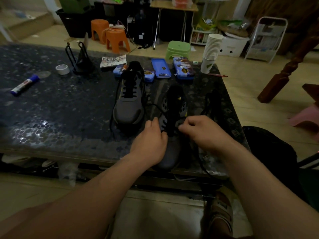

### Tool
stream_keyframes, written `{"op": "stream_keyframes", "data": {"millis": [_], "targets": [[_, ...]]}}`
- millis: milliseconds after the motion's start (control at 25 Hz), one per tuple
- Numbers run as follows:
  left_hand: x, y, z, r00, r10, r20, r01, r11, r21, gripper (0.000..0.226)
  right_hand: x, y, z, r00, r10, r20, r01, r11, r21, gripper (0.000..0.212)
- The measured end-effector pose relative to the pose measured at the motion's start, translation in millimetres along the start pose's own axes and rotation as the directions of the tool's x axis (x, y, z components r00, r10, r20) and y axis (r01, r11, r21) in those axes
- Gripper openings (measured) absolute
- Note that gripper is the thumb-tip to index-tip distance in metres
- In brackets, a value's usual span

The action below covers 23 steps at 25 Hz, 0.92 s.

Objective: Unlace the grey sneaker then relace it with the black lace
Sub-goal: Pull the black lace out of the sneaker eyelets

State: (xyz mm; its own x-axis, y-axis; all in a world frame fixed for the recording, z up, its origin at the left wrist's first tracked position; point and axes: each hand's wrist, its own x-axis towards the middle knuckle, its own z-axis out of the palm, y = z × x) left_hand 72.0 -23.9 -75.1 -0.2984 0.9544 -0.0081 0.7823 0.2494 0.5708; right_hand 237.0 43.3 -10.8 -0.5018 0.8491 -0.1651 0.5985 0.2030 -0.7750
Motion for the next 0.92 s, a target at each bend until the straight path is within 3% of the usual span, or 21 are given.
{"op": "stream_keyframes", "data": {"millis": [40,120,160,200,280,360,400,480,560,640,720,800,920], "targets": [[1,-1,0,1.000,-0.001,0.005,0.001,1.000,-0.015,0.057,-10,-1,-11,0.990,-0.022,0.139,0.016,0.999,0.047,0.030],[1,-2,0,1.000,0.004,0.014,-0.004,1.000,-0.021,0.057,-30,-1,-32,0.900,-0.050,0.433,-0.001,0.993,0.119,0.030],[2,-3,0,1.000,0.005,0.016,-0.004,1.000,-0.018,0.058,-35,-1,-36,0.877,-0.031,0.480,-0.031,0.992,0.121,0.031],[2,-3,0,1.000,0.003,0.013,-0.003,1.000,-0.019,0.059,-36,0,-34,0.897,0.019,0.442,-0.069,0.993,0.098,0.035],[1,-1,1,1.000,0.005,-0.002,-0.005,1.000,-0.020,0.058,-24,3,-21,0.969,0.146,0.200,-0.150,0.989,0.005,0.048],[-1,1,1,1.000,0.001,-0.009,-0.001,1.000,-0.014,0.056,-4,5,-2,0.993,0.114,-0.043,-0.119,0.982,-0.145,0.051],[-1,2,1,1.000,-0.006,-0.008,0.006,1.000,-0.012,0.056,6,6,6,0.994,0.052,-0.097,-0.070,0.978,-0.197,0.048],[-1,3,2,1.000,-0.013,-0.006,0.013,1.000,-0.010,0.057,17,6,13,0.992,-0.031,-0.124,0.002,0.973,-0.229,0.034],[0,2,3,1.000,-0.010,-0.004,0.010,1.000,-0.018,0.056,12,5,2,0.998,-0.035,-0.047,0.027,0.987,-0.160,0.028],[1,0,3,1.000,-0.013,0.012,0.014,0.999,-0.038,0.054,-7,5,-17,0.975,-0.061,0.212,0.066,0.998,-0.015,0.029],[2,-1,2,1.000,-0.004,0.017,0.004,0.999,-0.040,0.054,-28,5,-34,0.897,-0.063,0.438,0.039,0.997,0.063,0.031],[2,-1,2,1.000,-0.007,0.016,0.008,0.999,-0.031,0.056,-32,6,-31,0.932,0.031,0.361,-0.042,0.999,0.022,0.038],[0,0,2,1.000,-0.008,0.017,0.008,1.000,-0.026,0.055,-5,6,-5,0.998,0.066,-0.018,-0.068,0.980,-0.189,0.049]]}}
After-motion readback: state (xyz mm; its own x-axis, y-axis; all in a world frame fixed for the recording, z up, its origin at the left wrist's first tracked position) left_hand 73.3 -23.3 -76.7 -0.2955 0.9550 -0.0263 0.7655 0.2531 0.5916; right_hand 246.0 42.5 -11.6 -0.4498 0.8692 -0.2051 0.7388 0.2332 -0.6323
